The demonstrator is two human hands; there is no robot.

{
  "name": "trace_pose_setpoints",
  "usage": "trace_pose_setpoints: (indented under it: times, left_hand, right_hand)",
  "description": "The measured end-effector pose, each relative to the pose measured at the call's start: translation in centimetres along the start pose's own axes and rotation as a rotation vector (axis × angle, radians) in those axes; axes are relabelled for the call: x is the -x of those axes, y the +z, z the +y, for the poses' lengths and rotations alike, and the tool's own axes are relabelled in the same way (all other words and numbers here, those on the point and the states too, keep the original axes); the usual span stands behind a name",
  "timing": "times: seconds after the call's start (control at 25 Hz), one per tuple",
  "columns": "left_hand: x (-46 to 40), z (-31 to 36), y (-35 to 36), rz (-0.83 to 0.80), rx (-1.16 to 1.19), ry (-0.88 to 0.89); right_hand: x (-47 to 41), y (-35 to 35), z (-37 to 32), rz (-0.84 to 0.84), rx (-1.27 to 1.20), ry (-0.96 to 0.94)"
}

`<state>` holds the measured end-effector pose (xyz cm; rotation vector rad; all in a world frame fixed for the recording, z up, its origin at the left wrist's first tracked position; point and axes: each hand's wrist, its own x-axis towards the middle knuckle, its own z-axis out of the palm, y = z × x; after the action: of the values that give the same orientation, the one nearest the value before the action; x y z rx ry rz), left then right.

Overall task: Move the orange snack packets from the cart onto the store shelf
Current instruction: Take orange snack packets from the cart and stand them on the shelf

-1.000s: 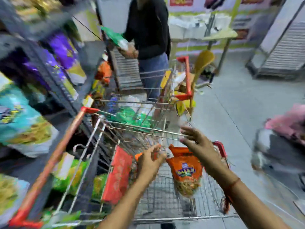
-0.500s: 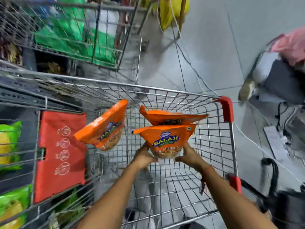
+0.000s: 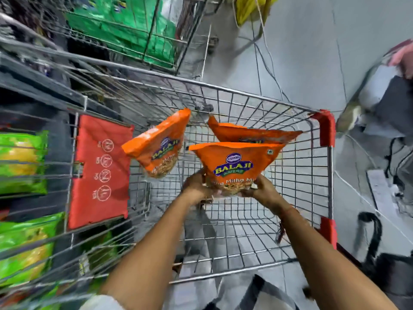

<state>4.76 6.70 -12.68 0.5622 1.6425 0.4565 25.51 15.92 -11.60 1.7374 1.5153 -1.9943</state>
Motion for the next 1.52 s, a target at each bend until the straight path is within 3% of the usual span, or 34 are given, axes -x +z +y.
trace_pose_setpoints:
  times: [0.24, 0.4, 0.64, 0.8, 0.96, 1.16, 1.32, 1.52]
  left_hand:
    - [12.1, 4.1, -8.4, 0.169, 0.137, 0.369]
    - [28.7, 8.3, -15.6, 0.421, 0.226, 0.674]
    - [54.1, 6.8, -20.5, 0.95, 0.294, 1.013]
    - [68.0, 2.5, -20.4, 1.319, 0.344, 1.119]
    - [77.6, -2.7, -19.1, 1.615, 0.273, 1.095]
    - [84.8, -10.9, -17.9, 1.828, 0.33, 0.894]
    - [86.9, -16.2, -18.6, 1.917, 0.376, 0.691]
    - [87.9, -19.6, -21.9, 1.942, 0.418, 0.565]
  right_hand:
    - [8.8, 3.9, -9.8, 0.048, 0.035, -0.436]
    - [18.4, 9.4, -20.1, 0.024, 0.037, -0.89]
    - [37.3, 20.6, -31.5, -0.219, -0.024, -1.439]
    - [46.7, 29.2, -35.3, -0.481, -0.072, -1.632]
    - [53.5, 38.0, -36.4, -0.811, -0.095, -1.656]
    - [57.5, 48.4, -34.5, -1.08, 0.024, -1.633]
    - [58.3, 54.9, -33.2, -1.203, 0.13, -1.555]
    - [58.8, 61.5, -34.2, -1.331, 0.258, -1.401]
